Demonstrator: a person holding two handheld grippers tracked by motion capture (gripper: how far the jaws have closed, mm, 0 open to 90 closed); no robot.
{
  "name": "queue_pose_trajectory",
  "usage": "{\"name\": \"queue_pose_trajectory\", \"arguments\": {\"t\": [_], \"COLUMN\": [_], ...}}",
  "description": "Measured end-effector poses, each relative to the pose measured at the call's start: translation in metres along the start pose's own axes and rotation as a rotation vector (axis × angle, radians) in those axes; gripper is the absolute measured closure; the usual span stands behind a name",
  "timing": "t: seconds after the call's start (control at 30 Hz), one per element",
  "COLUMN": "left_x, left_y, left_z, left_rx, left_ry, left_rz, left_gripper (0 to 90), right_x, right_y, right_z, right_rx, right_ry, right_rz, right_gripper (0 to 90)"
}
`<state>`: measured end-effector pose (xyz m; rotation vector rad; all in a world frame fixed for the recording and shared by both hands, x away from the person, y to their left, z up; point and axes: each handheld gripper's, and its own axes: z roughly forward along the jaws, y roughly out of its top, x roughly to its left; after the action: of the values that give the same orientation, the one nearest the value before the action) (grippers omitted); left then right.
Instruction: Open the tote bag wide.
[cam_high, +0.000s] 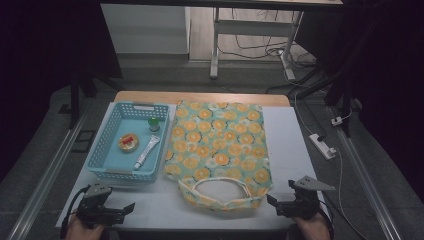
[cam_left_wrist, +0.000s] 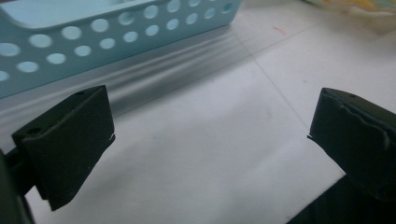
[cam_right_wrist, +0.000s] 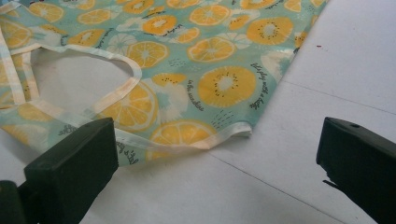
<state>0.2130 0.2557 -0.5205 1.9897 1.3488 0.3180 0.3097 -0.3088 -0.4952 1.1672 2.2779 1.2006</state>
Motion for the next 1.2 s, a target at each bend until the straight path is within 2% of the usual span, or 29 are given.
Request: {"name": "queue_pose_trajectory", "arguments": {"t": [0.2, 0.3, 0.47, 0.63, 0.9, 1.03, 1.2], "left_x": [-0.002, -0.002, -0.002, -0.001, -0.001, -0.001, -0.001], "left_y": [0.001, 0.003, 0.005, 0.007, 0.006, 0.006, 0.005], "left_z": [0.002, 0.004, 0.006, 0.01, 0.008, 0.009, 0.009], "left_rx": [0.006, 0.0, 0.005, 0.033, 0.025, 0.028, 0.027], "left_ry": [0.001, -0.011, 0.005, -0.002, -0.015, -0.015, -0.017], "left_rz": [0.012, 0.013, 0.017, 0.027, 0.015, 0.018, 0.022], "left_gripper": [0.0, 0.0, 0.0, 0.0, 0.0, 0.0, 0.0], "right_x": [0.001, 0.003, 0.003, 0.003, 0.003, 0.007, 0.013], "right_y": [0.001, 0.001, 0.001, 0.001, 0.002, 0.006, 0.009], "right_z": [0.002, 0.003, 0.004, 0.005, 0.005, 0.004, 0.004], "right_rx": [0.017, 0.026, 0.029, 0.041, 0.042, 0.052, 0.054], "right_ry": [0.006, 0.009, 0.01, 0.02, 0.027, 0.029, 0.052], "right_rz": [-0.017, -0.032, -0.032, -0.044, -0.047, -0.076, -0.097], "right_gripper": [0.0, 0.0, 0.0, 0.0, 0.0, 0.0, 0.0]}}
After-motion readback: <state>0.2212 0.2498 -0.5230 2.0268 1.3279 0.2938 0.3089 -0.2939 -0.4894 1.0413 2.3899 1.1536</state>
